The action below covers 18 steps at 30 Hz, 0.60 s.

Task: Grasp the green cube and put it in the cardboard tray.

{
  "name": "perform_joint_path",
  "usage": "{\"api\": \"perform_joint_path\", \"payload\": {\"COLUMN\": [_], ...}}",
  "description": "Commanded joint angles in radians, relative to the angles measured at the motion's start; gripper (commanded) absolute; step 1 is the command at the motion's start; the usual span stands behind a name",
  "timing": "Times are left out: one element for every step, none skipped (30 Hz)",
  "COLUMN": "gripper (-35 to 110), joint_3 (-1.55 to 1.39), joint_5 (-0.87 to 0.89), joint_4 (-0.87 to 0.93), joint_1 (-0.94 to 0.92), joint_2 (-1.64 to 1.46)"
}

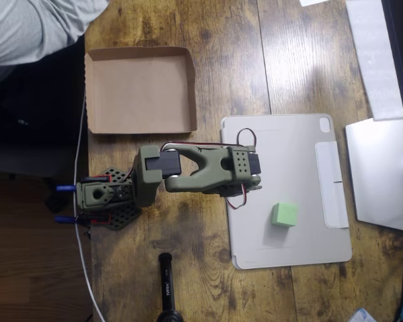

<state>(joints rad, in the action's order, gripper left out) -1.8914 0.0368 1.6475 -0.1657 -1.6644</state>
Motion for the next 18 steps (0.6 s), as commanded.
{"api": "perform_joint_path", "payload": {"gripper": [0, 0, 0, 0, 0, 0, 0, 0, 0, 0, 0, 0, 0, 0, 0, 0, 0, 0], "joint_3": [0.002, 0.003, 0.005, 0.006, 0.006, 0.006, 0.006, 0.006, 0.005, 0.005, 0.003, 0.003, 0.005, 0.006, 0.011, 0.023, 0.041, 0.063], "joint_5": [0.055, 0.054, 0.054, 0.052, 0.052, 0.052, 0.052, 0.052, 0.054, 0.054, 0.054, 0.054, 0.054, 0.054, 0.051, 0.044, 0.038, 0.034], "joint_4": [0.083, 0.084, 0.084, 0.086, 0.086, 0.086, 0.086, 0.086, 0.086, 0.086, 0.086, 0.086, 0.086, 0.086, 0.084, 0.084, 0.08, 0.071], "joint_1": [0.147, 0.147, 0.147, 0.147, 0.147, 0.147, 0.147, 0.149, 0.149, 0.149, 0.149, 0.149, 0.149, 0.147, 0.144, 0.135, 0.118, 0.098], "joint_2": [-0.284, -0.281, -0.276, -0.273, -0.272, -0.272, -0.272, -0.272, -0.272, -0.27, -0.27, -0.27, -0.27, -0.27, -0.27, -0.265, -0.259, -0.252]}}
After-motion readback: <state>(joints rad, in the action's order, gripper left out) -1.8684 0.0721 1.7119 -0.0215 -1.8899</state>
